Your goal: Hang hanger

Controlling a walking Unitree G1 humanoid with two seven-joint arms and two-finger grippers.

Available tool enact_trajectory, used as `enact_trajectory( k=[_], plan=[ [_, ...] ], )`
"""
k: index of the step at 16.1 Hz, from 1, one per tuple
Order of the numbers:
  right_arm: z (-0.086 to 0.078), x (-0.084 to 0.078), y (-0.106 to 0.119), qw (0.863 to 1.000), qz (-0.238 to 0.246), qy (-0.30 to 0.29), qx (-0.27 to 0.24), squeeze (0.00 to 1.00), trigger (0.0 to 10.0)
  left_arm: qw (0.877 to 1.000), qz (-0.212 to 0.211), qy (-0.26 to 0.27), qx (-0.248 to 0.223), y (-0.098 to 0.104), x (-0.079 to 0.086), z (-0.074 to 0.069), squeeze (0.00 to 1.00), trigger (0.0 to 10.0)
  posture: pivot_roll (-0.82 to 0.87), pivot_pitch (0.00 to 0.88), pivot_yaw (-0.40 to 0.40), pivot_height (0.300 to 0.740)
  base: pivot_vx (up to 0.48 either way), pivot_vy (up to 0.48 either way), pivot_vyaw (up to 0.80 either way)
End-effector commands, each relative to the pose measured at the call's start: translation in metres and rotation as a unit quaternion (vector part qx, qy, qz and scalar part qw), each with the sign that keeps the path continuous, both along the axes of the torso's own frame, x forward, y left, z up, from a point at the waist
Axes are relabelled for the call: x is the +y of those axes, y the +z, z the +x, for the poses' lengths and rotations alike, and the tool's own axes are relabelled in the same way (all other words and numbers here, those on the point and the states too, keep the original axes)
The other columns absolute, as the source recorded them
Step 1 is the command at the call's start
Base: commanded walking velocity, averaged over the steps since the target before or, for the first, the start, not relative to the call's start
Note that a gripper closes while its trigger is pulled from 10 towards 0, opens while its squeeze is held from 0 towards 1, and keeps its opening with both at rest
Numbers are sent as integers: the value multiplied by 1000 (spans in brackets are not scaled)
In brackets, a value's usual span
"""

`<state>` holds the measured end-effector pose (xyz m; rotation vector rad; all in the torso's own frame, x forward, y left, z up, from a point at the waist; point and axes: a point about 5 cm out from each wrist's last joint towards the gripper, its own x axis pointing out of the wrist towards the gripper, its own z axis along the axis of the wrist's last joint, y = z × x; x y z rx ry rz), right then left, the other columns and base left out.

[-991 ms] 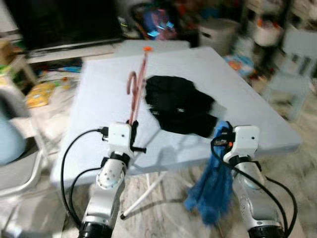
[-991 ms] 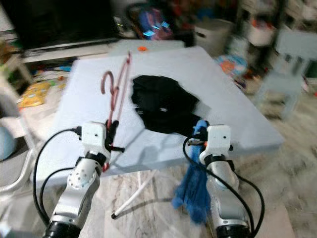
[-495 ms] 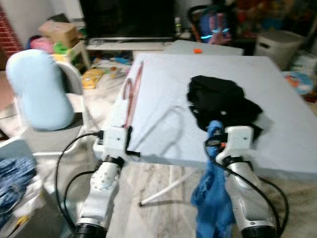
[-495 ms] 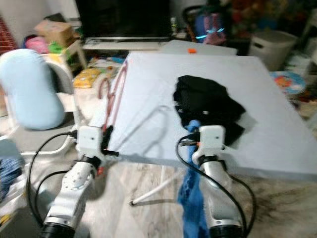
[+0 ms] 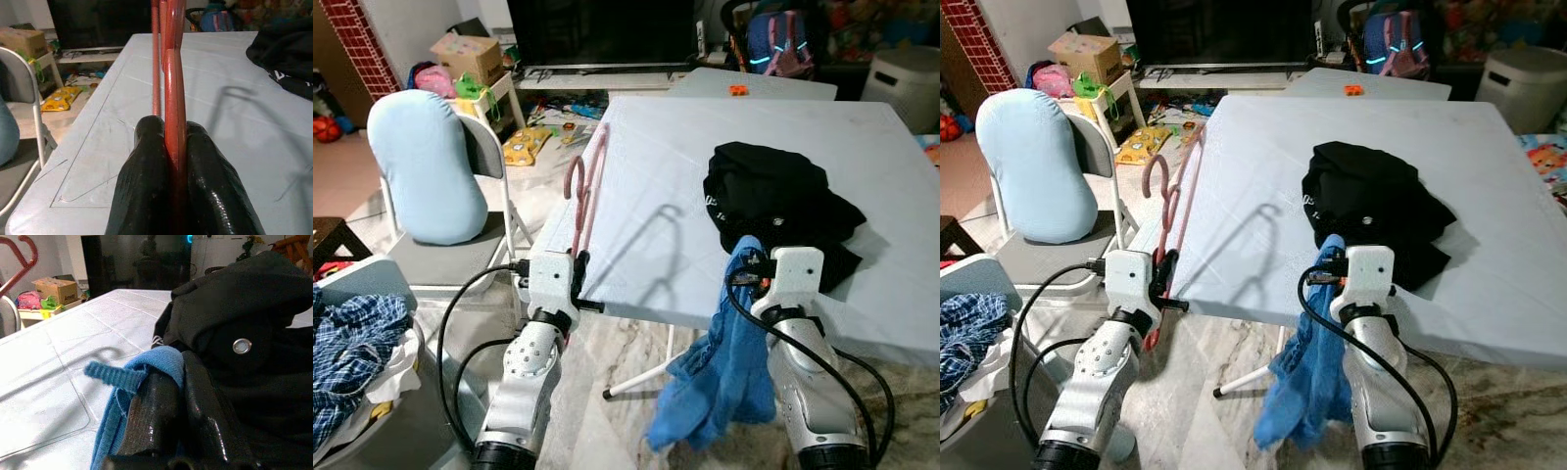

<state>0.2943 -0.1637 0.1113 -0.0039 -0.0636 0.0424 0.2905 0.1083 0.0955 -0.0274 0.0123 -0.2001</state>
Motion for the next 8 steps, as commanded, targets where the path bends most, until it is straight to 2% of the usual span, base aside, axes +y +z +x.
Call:
enact_trajectory(
  k=[1, 3, 4, 6, 8],
  plan=[
    [0, 3, 4, 1000, 3, 4, -11, 0, 10000, 1000, 6, 3, 5, -1, 3, 0, 0, 10000, -54, 0, 54, 740, 0, 0, 0],
    [0, 3, 5, 1000, 2, 7, -12, 0, 10000, 1000, 8, 1, 7, -2, 2, -1, 0, 10000, -52, 0, 54, 740, 0, 0, 0],
    [10, 4, 19, 999, -1, 23, -31, 0, 10000, 1000, 8, 1, 6, -1, 1, -1, 0, 10000, -47, 0, 52, 740, 0, 0, 0],
    [34, 4, 53, 996, 0, 46, -72, 0, 10000, 1000, -4, -14, 3, 1, -2, -3, 0, 10000, -42, 0, 35, 740, 0, 0, 0],
    [71, 8, 105, 989, -8, 87, -119, 0, 10000, 1000, -4, 0, 5, -1, -1, -6, 0, 10000, -31, 0, 16, 740, 0, 0, 0]
  ],
)
